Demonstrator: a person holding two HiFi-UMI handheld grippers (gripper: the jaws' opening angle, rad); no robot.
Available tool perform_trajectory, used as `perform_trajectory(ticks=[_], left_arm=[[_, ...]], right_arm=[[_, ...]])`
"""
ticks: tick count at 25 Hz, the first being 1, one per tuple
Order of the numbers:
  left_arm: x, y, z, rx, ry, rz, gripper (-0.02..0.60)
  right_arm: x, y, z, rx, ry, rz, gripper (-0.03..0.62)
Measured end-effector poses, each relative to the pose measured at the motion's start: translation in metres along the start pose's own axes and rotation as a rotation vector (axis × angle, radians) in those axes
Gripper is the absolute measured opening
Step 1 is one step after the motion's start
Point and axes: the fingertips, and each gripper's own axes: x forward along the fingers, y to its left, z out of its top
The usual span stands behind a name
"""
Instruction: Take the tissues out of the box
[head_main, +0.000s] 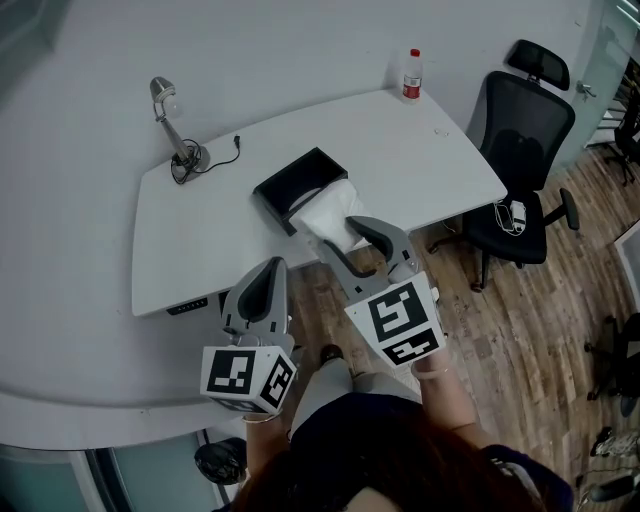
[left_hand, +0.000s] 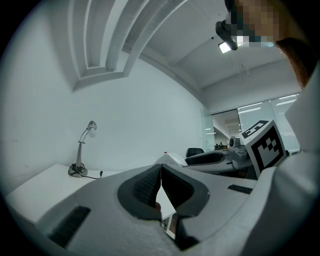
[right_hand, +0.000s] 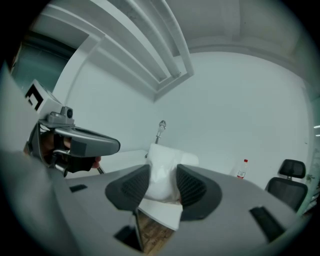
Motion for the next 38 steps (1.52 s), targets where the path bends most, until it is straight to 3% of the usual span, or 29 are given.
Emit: perform_trajectory(ticks=[38], left_arm=[[-0.029,-0.041,-0.005,0.030,-0.012,-0.006,0.021]], right_arm=[[-0.062,0.014,-0.007,0.008,-0.053,-0.006,0.176]])
